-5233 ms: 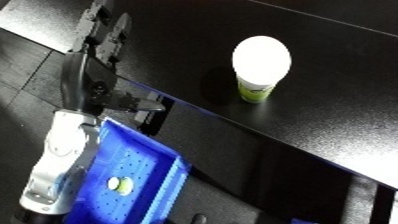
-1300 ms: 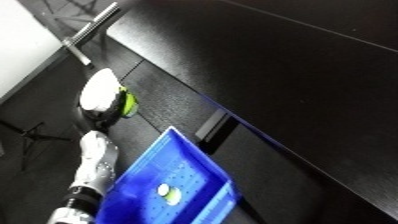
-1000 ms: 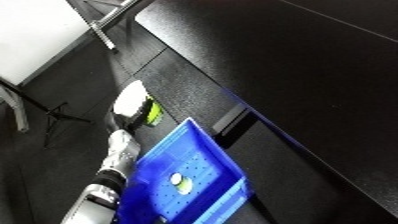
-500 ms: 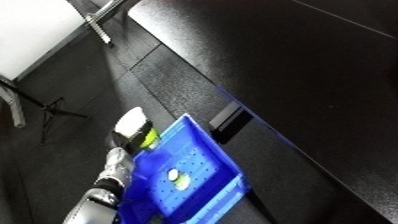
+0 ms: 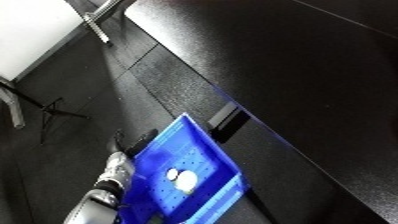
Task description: Pick up the object and place it into the box
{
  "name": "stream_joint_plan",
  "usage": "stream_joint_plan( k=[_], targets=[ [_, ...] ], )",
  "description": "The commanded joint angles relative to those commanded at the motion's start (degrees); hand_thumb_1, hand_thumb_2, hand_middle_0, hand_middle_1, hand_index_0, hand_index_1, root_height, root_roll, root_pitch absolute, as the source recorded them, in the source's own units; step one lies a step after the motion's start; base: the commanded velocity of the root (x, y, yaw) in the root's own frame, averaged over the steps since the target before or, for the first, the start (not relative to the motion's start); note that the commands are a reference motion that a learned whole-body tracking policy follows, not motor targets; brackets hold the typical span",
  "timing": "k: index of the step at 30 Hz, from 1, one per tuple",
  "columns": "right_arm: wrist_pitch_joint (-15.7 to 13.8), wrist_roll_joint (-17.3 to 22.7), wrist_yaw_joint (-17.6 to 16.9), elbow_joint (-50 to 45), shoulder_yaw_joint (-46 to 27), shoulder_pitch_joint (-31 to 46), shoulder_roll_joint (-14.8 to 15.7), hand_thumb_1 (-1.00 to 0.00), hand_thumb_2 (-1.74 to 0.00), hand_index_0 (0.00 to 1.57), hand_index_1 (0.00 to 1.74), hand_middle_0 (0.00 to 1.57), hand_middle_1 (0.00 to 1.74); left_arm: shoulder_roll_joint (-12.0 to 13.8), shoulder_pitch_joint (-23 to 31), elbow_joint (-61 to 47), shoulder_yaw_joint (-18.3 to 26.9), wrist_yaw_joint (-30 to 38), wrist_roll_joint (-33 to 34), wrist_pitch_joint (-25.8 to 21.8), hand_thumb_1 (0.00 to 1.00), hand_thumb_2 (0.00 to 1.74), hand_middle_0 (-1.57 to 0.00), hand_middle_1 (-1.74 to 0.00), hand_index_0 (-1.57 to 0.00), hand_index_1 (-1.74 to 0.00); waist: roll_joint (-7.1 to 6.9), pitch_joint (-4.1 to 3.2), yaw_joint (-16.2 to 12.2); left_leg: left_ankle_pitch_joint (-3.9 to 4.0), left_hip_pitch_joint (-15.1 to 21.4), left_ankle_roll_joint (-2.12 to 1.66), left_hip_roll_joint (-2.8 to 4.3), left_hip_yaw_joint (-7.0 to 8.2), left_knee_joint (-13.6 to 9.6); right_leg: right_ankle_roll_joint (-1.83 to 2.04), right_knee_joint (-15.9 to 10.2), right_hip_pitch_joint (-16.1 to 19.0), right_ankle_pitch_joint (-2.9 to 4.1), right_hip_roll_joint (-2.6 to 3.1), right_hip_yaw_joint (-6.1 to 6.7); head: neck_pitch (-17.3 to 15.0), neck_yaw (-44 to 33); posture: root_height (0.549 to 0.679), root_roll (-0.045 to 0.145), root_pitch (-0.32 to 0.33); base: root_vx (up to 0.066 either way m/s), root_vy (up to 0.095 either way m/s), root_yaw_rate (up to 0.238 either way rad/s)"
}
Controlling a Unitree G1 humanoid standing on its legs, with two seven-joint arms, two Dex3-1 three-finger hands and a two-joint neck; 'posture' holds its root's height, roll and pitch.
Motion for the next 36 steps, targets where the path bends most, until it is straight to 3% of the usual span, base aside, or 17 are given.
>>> stream_joint_plan(
  k=[10,15,22,31,36],
  targets=[
    [-0.2,0.9,-0.5,-0.4,0.0,-0.5,0.2,0.0,0.0,0.0,0.0,0.0,0.0,-2.0,0.4,-1.1,-2.5,-12.1,3.5,0.2,0.0,0.0,0.0,0.0,0.0,0.0,0.11,-0.09,-0.4,-0.58,0.3,0.0,0.14,0.73,0.0,0.39,-1.1,-0.3,0.98,0.15,0.32,-1.6,10.3,0.636,0.032,-0.055,-0.025,-0.021,-0.049],
    [0.3,0.5,-1.0,-0.5,-0.4,-1.7,-0.4,0.0,0.0,0.0,0.0,0.0,0.0,-4.2,2.1,-2.0,-5.8,-20.8,8.7,2.9,0.0,0.0,0.0,0.0,0.0,0.0,1.06,-0.02,-1.0,-1.29,0.5,0.06,0.36,1.57,0.9,0.66,-1.7,-0.4,1.83,0.22,0.92,-6.3,22.4,0.638,0.03,-0.054,-0.049,0.023,-0.138],
    [0.9,-0.8,-1.5,0.1,-1.2,-3.3,-1.1,0.0,0.0,0.0,0.0,0.0,0.0,-8.7,4.1,-2.9,-11.5,-29.1,13.6,4.6,0.0,0.0,0.0,0.0,0.0,0.0,2.78,-0.13,-1.9,-1.07,1.6,-0.13,0.68,2.16,0.1,0.98,-2.3,-0.4,2.71,-0.02,1.85,-9.7,32.2,0.639,0.029,-0.058,-0.019,0.049,-0.124],
    [1.7,-1.9,-1.3,0.6,-2.2,-3.9,-1.2,0.0,0.0,0.0,0.0,0.0,0.0,-12.4,5.1,-4.0,-15.8,-29.4,19.5,4.1,0.0,0.0,0.0,0.0,0.0,0.0,3.59,-1.4,-3.3,-0.79,2.5,-0.15,1.18,3.23,-1.1,1.74,-2.8,-1.6,4.16,-0.03,3.0,-9.2,49.1,0.642,0.025,-0.052,0.001,0.009,-0.088],
    [2.0,-2.9,-0.7,0.9,-2.5,-4.3,-1.4,0.0,0.0,0.0,0.0,0.0,0.0,-13.4,6.2,-4.7,-17.4,-27.4,23.1,2.0,0.0,0.0,0.0,0.0,0.0,0.0,3.72,-1.82,-3.9,-1.66,2.2,0.21,1.09,3.72,0.2,1.97,-3.0,-2.3,5.01,0.09,3.79,-7.3,57.9,0.64,0.025,-0.052,0.003,0.013,-0.135]
  ],
)
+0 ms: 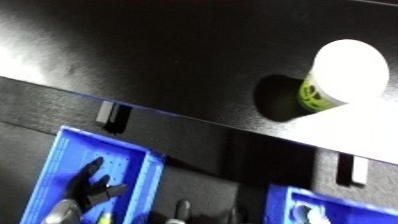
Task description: Pick up the object and place it into the box
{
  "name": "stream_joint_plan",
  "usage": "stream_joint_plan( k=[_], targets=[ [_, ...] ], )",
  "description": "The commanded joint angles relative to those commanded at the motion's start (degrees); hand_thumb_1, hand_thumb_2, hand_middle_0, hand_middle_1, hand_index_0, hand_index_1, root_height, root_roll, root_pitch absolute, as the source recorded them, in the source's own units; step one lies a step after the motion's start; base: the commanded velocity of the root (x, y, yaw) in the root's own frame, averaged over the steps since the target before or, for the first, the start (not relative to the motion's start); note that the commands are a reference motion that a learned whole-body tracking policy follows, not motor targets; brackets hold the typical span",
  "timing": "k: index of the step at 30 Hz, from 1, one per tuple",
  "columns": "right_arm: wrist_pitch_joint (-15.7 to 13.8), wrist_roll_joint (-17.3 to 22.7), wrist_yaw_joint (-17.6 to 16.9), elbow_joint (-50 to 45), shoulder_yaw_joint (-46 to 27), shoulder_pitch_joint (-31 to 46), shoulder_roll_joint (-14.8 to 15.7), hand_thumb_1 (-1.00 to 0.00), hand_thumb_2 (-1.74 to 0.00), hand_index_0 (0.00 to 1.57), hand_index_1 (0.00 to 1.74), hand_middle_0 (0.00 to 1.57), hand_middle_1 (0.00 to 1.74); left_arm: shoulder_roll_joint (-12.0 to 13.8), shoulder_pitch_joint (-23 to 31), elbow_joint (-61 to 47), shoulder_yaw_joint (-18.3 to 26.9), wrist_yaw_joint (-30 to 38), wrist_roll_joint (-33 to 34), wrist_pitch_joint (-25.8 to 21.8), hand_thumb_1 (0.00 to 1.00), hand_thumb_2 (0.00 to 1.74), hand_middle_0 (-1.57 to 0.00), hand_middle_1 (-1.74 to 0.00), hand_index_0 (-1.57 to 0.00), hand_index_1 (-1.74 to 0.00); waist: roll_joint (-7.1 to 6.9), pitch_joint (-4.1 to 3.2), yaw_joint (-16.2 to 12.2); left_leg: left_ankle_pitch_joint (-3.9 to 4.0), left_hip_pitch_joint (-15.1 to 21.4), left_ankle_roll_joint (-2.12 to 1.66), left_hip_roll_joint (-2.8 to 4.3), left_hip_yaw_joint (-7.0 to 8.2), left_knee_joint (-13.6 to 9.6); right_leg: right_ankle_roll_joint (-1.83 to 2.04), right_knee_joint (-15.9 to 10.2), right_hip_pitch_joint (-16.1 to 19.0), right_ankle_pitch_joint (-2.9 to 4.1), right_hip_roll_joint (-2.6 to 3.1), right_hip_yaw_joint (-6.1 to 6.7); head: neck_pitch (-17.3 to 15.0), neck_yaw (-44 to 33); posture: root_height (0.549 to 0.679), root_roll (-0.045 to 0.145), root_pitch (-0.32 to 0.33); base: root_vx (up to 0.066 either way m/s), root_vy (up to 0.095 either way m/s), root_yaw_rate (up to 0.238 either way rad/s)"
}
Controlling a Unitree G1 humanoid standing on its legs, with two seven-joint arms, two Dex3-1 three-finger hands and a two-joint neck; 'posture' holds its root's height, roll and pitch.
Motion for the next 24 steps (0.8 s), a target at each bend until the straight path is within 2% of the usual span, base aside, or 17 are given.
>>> stream_joint_plan(
  k=[5,10,16,24],
  targets=[
    [-0.9,-1.3,0.9,-0.1,-0.5,0.0,-0.5,0.0,0.0,0.0,0.0,0.0,0.0,-1.1,1.8,-0.9,-0.3,0.6,0.0,-1.8,0.0,0.0,0.0,0.0,0.0,0.0,0.13,-0.1,-0.6,-1.39,-0.5,0.64,-0.02,0.86,2.1,-0.05,0.8,-0.8,0.17,0.25,0.53,2.1,6.3,0.638,0.025,-0.052,-0.004,0.026,-0.188],
    [-1.7,-1.5,1.9,-0.3,-1.1,0.1,-0.9,0.0,0.0,0.0,0.0,0.0,0.0,-1.6,3.1,-1.5,-0.3,0.5,0.1,-1.0,0.0,0.0,0.0,0.0,0.0,0.0,0.28,-0.32,-0.9,-2.18,-0.7,1.04,0.09,1.56,3.1,-0.21,1.6,-1.2,-0.03,0.57,0.84,3.1,10.0,0.637,0.024,-0.051,-0.003,0.013,-0.116],
    [-3.3,-1.6,3.6,-1.2,-1.6,0.2,-1.7,0.0,0.0,0.0,0.0,0.0,0.0,-1.8,4.3,-1.8,-0.5,0.8,0.3,-0.4,0.0,0.0,0.0,0.0,0.0,0.0,0.5,-0.4,-1.5,-2.71,-0.7,1.26,0.24,2.29,3.3,-0.42,1.9,-1.5,-0.21,0.97,1.2,4.0,17.1,0.637,0.024,-0.045,-0.005,0.023,-0.12],
    [-4.7,-1.4,6.9,-4.6,-1.1,0.1,-3.3,0.0,0.0,0.0,0.0,0.0,0.0,-2.4,5.3,-2.6,-0.9,1.7,0.3,-0.1,0.0,0.0,0.0,0.0,0.0,0.0,0.49,-0.08,-2.2,-3.28,-0.6,1.21,0.64,2.89,3.6,-0.58,2.0,-1.7,-0.39,1.3,1.72,5.3,23.5,0.637,0.024,-0.042,-0.004,0.016,-0.069]
  ],
)
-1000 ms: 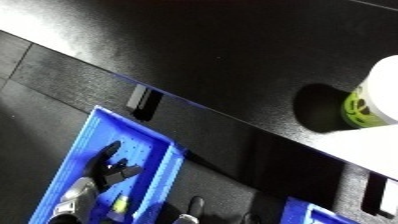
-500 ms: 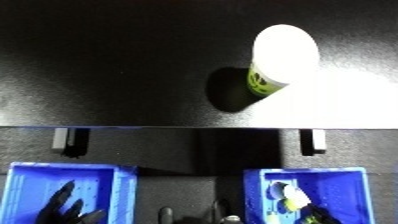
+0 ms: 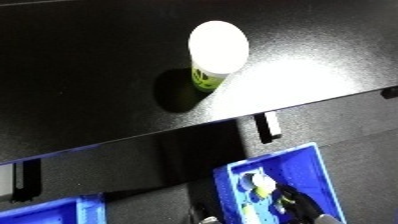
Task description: Pick up the object and place it into the box
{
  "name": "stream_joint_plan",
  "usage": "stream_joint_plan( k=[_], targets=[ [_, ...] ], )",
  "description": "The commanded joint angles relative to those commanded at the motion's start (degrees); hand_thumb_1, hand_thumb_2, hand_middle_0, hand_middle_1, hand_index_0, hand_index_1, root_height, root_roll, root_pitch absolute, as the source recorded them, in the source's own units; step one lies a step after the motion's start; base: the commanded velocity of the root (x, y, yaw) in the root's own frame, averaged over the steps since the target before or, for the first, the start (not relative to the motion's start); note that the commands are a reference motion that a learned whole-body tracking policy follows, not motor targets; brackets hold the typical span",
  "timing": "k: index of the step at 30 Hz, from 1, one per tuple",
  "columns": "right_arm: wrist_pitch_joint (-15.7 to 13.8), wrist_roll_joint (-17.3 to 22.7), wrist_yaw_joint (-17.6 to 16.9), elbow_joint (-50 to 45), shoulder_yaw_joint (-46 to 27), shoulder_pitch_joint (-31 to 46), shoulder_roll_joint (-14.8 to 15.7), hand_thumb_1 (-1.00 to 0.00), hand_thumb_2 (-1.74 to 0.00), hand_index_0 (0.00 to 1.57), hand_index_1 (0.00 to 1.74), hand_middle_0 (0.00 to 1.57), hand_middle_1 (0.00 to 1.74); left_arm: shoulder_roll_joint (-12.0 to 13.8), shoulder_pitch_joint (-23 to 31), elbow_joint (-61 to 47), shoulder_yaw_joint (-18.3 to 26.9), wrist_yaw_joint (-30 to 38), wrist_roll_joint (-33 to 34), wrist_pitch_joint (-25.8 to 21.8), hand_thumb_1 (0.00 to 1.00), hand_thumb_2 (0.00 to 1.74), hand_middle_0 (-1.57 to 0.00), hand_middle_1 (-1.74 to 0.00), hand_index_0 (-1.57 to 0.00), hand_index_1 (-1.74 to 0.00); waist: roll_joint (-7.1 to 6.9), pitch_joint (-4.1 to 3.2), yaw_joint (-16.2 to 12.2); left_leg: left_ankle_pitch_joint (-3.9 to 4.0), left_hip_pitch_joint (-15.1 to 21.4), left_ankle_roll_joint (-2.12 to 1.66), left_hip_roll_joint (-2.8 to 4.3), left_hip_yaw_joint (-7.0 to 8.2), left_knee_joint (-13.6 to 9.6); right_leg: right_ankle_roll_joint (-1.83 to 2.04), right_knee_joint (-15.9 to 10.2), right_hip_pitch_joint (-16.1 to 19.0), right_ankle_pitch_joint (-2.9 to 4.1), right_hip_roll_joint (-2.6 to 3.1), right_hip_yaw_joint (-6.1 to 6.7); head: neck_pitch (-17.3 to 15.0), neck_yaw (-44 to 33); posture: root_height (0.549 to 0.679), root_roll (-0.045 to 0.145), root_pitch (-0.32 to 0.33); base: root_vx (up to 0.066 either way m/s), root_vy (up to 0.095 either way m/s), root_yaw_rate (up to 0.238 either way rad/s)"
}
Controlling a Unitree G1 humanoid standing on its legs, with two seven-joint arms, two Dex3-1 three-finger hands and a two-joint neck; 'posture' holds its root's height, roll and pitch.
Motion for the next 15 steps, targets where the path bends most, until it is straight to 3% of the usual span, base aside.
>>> stream_joint_plan(
  k=[6,12,15],
  targets=[
    [2.7,1.0,5.8,-9.6,1.5,1.5,-3.0,0.0,0.0,0.0,0.0,0.0,0.0,0.6,1.6,-2.2,0.2,0.8,0.0,0.4,0.0,0.0,0.0,0.0,0.0,0.0,-0.47,0.52,-0.7,-0.16,-0.2,-0.22,0.35,0.34,-0.1,0.01,-0.3,-0.3,0.06,0.17,0.35,1.1,2.7,0.637,0.025,-0.035,-0.025,-0.003,-0.057],
    [5.3,2.1,8.5,-16.8,1.8,3.5,-5.3,0.0,0.0,0.0,0.0,0.0,0.0,1.2,2.5,-3.0,0.6,1.1,-0.2,0.2,0.0,0.0,0.0,0.0,0.0,0.0,-1.0,0.61,-1.2,-0.16,-0.3,-0.3,0.6,0.52,-0.3,0.08,-0.4,-0.6,0.11,0.25,0.48,0.8,3.2,0.637,0.025,-0.031,-0.013,-0.005,-0.03],
    [8.8,3.6,13.7,-24.5,1.4,5.7,-8.0,0.0,0.0,0.0,0.0,0.0,0.0,1.9,3.2,-3.2,1.0,1.0,-0.4,0.0,0.0,0.0,0.0,0.0,0.0,0.0,-1.7,0.51,-1.9,-0.09,-0.3,-0.53,0.86,0.73,-0.8,0.15,-0.9,-0.6,0.22,0.29,0.42,0.2,2.5,0.638,0.025,-0.026,-0.021,-0.018,-0.049]
  ],
)
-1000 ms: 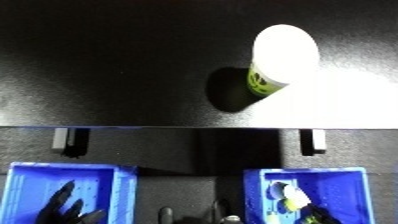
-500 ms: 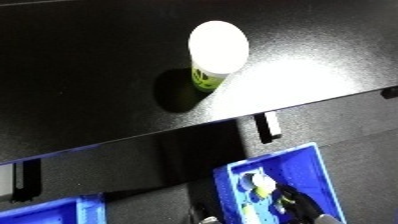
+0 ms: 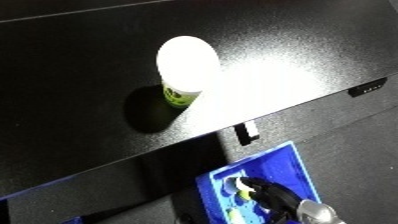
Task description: Pick up the object and place it into the box
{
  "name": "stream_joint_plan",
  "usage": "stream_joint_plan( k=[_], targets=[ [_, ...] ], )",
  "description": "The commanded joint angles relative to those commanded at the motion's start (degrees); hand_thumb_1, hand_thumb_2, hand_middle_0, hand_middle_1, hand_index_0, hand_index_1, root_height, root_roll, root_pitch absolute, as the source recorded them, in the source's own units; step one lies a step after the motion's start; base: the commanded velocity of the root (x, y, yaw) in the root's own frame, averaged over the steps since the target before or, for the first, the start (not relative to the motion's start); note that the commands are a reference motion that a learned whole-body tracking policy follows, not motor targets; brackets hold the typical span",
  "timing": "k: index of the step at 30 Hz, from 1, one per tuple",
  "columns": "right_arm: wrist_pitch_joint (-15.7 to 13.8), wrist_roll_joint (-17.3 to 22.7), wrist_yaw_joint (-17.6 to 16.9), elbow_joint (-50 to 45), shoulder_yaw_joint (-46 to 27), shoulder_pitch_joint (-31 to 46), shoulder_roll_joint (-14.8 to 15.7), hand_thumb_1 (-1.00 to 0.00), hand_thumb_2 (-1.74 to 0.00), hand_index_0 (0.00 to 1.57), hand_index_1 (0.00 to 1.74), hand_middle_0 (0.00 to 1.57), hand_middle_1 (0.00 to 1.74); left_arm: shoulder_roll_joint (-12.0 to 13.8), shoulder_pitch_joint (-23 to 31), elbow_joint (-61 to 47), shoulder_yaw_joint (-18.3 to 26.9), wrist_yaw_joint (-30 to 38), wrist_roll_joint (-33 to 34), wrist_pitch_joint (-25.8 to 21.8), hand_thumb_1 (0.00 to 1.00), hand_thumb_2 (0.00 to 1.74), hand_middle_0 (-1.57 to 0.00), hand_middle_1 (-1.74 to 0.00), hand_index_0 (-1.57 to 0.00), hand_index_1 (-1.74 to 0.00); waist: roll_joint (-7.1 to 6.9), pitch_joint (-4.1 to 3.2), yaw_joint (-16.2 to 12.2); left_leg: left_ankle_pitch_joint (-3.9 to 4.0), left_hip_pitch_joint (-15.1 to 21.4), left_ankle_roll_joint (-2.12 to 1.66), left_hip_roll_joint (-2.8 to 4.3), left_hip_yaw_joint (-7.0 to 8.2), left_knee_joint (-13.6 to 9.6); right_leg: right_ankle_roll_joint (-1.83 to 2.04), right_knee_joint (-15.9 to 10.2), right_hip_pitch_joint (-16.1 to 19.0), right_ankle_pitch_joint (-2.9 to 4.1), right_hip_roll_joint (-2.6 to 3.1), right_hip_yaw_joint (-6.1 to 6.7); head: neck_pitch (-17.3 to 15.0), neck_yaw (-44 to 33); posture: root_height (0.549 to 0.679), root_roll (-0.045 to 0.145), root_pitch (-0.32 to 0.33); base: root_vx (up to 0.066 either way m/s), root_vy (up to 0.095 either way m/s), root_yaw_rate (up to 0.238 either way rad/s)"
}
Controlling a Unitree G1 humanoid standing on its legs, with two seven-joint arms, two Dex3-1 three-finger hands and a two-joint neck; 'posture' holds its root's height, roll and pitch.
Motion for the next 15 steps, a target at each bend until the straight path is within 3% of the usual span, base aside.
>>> stream_joint_plan(
  k=[3,9,11,15],
  targets=[
    [4.0,1.8,5.6,-7.3,-0.6,2.1,-2.4,0.0,0.0,0.0,0.0,0.0,0.0,0.6,0.7,0.0,0.4,-0.2,-0.1,-0.3,0.0,0.0,0.0,0.0,0.0,0.0,-0.62,-0.19,-0.5,0.05,0.1,-0.27,0.25,0.16,-0.3,0.02,-0.5,0.1,0.06,-0.04,-0.07,-0.2,-0.6,0.639,0.026,-0.023,-0.009,-0.02,-0.031],
    [7.5,4.2,11.3,-13.2,-1.4,3.4,-3.9,0.0,0.0,0.0,0.0,0.0,0.0,1.0,1.2,0.3,0.7,-0.4,-0.2,-0.4,0.0,0.0,0.0,0.0,0.0,0.0,-1.09,-0.42,-0.9,0.15,0.2,-0.55,0.39,0.24,-0.5,-0.02,-0.8,0.3,0.01,-0.09,-0.16,-0.5,-1.7,0.64,0.027,-0.022,0.002,-0.01,-0.008],
    [10.0,6.2,15.9,-18.2,-2.1,3.9,-4.9,0.0,0.0,0.0,0.0,0.0,0.0,1.3,1.5,1.0,0.9,-0.7,-0.6,-0.6,0.0,0.0,0.0,0.0,0.0,0.0,-1.39,-0.7,-1.3,0.31,0.2,-0.86,0.57,0.36,-0.8,-0.02,-1.1,0.4,-0.03,-0.08,-0.21,-1.2,-3.6,0.64,0.028,-0.019,0.004,-0.011,-0.045],
    [14.8,14.3,27.8,-31.0,-5.0,3.0,-7.8,0.0,0.0,0.0,0.0,0.0,0.0,1.5,1.9,3.5,0.7,-1.6,-1.7,-1.4,0.0,0.0,0.0,0.0,0.0,0.0,-1.85,-1.66,-1.9,0.51,0.1,-1.65,1.07,0.61,-1.2,0.01,-1.5,0.4,-0.33,-0.02,-0.26,-1.9,-4.6,0.641,0.032,-0.013,0.007,-0.006,-0.056]
  ],
)
